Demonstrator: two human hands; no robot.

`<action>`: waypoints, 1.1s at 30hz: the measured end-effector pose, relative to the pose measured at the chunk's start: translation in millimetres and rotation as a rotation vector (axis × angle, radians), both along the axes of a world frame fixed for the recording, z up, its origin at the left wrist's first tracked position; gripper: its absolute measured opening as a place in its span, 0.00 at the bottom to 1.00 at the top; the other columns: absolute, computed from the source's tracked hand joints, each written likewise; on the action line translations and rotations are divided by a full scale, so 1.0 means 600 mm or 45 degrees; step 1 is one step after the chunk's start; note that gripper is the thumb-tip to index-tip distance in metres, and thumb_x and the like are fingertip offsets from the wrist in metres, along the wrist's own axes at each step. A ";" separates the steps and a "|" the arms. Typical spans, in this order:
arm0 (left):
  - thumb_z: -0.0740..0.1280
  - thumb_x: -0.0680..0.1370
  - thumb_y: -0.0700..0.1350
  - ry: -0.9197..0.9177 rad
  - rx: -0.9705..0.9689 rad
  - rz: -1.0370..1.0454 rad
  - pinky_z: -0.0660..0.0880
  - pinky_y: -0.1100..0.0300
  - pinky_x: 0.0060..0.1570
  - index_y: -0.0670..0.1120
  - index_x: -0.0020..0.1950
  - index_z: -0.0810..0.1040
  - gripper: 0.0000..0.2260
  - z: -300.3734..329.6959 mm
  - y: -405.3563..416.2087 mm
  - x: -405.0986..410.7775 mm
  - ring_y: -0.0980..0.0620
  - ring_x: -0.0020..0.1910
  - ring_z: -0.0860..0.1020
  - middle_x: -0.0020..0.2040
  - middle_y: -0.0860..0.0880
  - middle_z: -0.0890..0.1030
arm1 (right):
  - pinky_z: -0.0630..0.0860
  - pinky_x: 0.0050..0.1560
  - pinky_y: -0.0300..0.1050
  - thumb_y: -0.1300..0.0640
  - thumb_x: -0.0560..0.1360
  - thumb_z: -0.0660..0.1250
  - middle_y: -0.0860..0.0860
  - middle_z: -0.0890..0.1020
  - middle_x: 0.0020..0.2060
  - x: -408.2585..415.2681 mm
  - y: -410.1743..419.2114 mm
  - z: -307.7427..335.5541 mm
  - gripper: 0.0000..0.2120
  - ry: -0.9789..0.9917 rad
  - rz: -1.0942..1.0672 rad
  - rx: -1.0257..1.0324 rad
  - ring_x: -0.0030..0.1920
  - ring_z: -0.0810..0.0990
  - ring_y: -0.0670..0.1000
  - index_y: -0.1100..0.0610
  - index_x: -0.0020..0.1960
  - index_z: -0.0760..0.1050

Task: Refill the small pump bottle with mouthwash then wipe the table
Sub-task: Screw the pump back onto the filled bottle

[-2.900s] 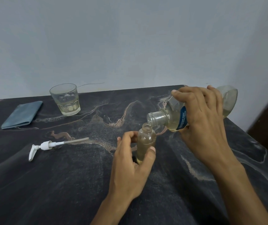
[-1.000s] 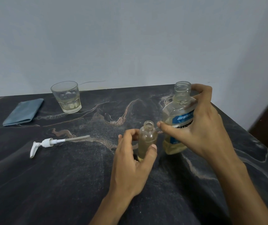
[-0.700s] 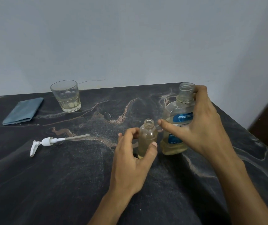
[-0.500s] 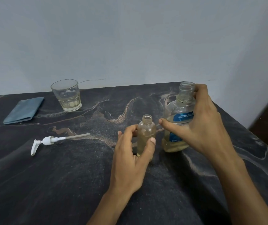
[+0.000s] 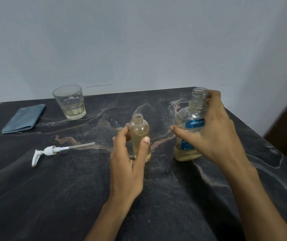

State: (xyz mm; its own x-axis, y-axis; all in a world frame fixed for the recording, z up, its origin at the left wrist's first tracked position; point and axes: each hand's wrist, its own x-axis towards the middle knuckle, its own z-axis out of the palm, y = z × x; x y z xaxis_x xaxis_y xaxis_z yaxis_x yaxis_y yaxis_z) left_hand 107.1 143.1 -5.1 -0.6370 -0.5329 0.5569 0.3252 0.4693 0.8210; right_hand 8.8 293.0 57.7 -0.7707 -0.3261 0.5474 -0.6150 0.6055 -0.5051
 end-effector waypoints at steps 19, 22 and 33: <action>0.63 0.77 0.53 0.054 0.027 0.139 0.70 0.77 0.47 0.63 0.54 0.70 0.08 -0.001 -0.027 0.002 0.68 0.51 0.76 0.49 0.64 0.78 | 0.74 0.47 0.51 0.22 0.58 0.63 0.41 0.70 0.48 -0.004 0.010 0.003 0.49 0.089 -0.219 -0.141 0.46 0.77 0.51 0.44 0.69 0.49; 0.63 0.77 0.50 0.055 0.028 0.181 0.69 0.77 0.46 0.63 0.54 0.69 0.09 0.001 -0.037 0.007 0.69 0.50 0.75 0.49 0.63 0.77 | 0.70 0.44 0.47 0.20 0.57 0.61 0.40 0.71 0.47 -0.007 0.007 0.000 0.50 0.104 -0.229 -0.172 0.44 0.75 0.48 0.44 0.70 0.50; 0.62 0.79 0.48 0.021 0.209 0.378 0.75 0.64 0.46 0.53 0.61 0.69 0.11 -0.019 -0.071 0.036 0.54 0.51 0.78 0.54 0.50 0.78 | 0.61 0.51 0.44 0.24 0.67 0.52 0.48 0.75 0.50 -0.010 0.007 -0.005 0.39 0.403 -0.255 -0.532 0.49 0.72 0.48 0.49 0.67 0.59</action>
